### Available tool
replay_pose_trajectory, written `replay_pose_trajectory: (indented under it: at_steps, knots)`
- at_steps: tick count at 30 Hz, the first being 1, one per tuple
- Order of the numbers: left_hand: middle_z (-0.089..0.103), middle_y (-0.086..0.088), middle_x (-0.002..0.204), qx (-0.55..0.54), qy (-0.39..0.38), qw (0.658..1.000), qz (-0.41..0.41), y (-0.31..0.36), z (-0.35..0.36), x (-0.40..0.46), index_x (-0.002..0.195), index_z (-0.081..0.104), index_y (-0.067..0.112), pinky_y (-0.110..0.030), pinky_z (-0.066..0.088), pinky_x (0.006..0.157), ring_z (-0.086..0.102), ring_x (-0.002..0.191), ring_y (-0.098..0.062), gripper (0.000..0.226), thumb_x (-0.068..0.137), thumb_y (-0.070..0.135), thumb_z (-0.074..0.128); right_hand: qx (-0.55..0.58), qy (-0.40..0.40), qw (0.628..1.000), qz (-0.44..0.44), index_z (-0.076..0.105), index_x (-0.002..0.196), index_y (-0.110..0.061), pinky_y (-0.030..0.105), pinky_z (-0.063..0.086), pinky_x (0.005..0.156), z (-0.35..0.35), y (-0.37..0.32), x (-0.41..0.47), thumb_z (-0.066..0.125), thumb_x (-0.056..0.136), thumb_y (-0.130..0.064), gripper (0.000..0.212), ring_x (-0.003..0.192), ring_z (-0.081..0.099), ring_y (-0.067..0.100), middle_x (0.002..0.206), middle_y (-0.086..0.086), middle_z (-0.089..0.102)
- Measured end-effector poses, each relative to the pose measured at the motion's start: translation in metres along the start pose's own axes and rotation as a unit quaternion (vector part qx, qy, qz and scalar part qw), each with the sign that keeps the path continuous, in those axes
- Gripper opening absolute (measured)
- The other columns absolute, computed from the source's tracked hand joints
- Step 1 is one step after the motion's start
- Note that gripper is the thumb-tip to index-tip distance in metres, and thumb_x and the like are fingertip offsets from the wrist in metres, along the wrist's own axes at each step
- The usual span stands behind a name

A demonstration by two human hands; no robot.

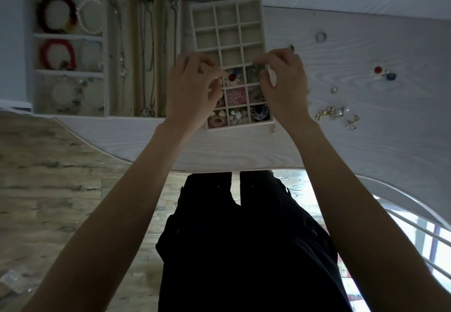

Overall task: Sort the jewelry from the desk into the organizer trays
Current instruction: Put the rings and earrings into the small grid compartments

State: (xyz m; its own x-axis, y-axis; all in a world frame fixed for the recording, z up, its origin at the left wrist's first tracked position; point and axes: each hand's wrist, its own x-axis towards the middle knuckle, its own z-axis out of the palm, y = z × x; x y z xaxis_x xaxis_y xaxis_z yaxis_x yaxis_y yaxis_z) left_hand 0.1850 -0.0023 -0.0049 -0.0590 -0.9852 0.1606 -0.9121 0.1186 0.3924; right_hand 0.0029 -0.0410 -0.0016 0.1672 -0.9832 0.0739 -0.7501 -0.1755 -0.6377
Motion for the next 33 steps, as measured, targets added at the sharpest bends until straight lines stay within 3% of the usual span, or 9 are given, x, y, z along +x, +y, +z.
replay_pose_trajectory:
  at_steps: [5,9,13,18,22,26,33]
  knots:
    - [0.058,-0.004,0.122,0.093,-0.059,0.993,0.037,0.003,0.007,0.003,0.108,0.069,0.023,-0.042,0.039,0.087,0.048,0.115,-0.032,0.027,0.089,0.027,0.05,-0.098,-0.021,0.991,-0.094,0.071,0.091,-0.013,0.034,0.048,0.072,0.013,-0.002,-0.005,0.05,0.083,-0.014,0.023,0.102,0.053,0.033,0.112,0.013,0.061]
    - [0.055,-0.003,0.126,0.121,-0.081,0.989,0.035,0.004,0.008,0.003,0.107,0.07,0.023,-0.041,0.033,0.088,0.04,0.118,-0.028,0.028,0.088,0.028,0.05,-0.144,-0.038,0.977,-0.153,0.07,0.098,-0.018,0.04,0.049,0.077,0.02,-0.003,0.003,0.053,0.08,-0.013,0.025,0.105,0.053,0.036,0.118,0.015,0.059]
    - [0.055,-0.004,0.125,0.12,-0.084,0.988,0.046,0.005,0.007,0.003,0.105,0.07,0.023,-0.04,0.03,0.086,0.033,0.117,-0.025,0.026,0.086,0.025,0.053,-0.211,-0.061,0.96,-0.175,0.068,0.093,-0.015,0.039,0.046,0.074,0.02,-0.002,0.009,0.048,0.079,-0.016,0.025,0.105,0.055,0.037,0.12,0.016,0.059]
    - [0.054,-0.004,0.127,0.118,-0.091,0.988,0.034,0.006,0.005,0.006,0.101,0.072,0.019,-0.038,0.028,0.088,0.037,0.12,-0.028,0.024,0.086,0.025,0.055,-0.203,-0.039,0.963,-0.175,0.067,0.091,-0.01,0.041,0.05,0.074,0.015,0.003,0.006,0.057,0.079,-0.011,0.015,0.101,0.056,0.035,0.117,0.016,0.06]
    - [0.057,-0.005,0.123,0.116,-0.074,0.989,0.045,0.005,0.007,0.008,0.096,0.072,0.016,-0.036,0.025,0.085,0.032,0.116,-0.026,0.023,0.083,0.024,0.055,-0.192,-0.08,0.959,-0.19,0.071,0.092,-0.016,0.041,0.047,0.078,0.017,-0.002,0.002,0.055,0.079,-0.016,0.02,0.109,0.052,0.037,0.122,0.016,0.058]
    - [0.058,-0.004,0.121,0.102,-0.072,0.99,0.064,0.004,0.009,0.009,0.096,0.073,0.019,-0.037,0.025,0.083,0.03,0.113,-0.024,0.03,0.084,0.027,0.046,-0.244,-0.071,0.952,-0.169,0.072,0.093,-0.021,0.039,0.044,0.078,0.018,0.0,0.001,0.06,0.08,-0.018,0.019,0.109,0.054,0.036,0.123,0.014,0.059]
    - [0.059,-0.002,0.12,0.094,-0.067,0.991,0.069,0.005,0.011,0.01,0.093,0.074,0.017,-0.036,0.023,0.083,0.03,0.112,-0.022,0.027,0.084,0.024,0.05,-0.226,-0.061,0.962,-0.139,0.071,0.093,-0.019,0.039,0.043,0.078,0.022,-0.002,0.0,0.044,0.08,-0.021,0.03,0.109,0.054,0.035,0.122,0.013,0.059]
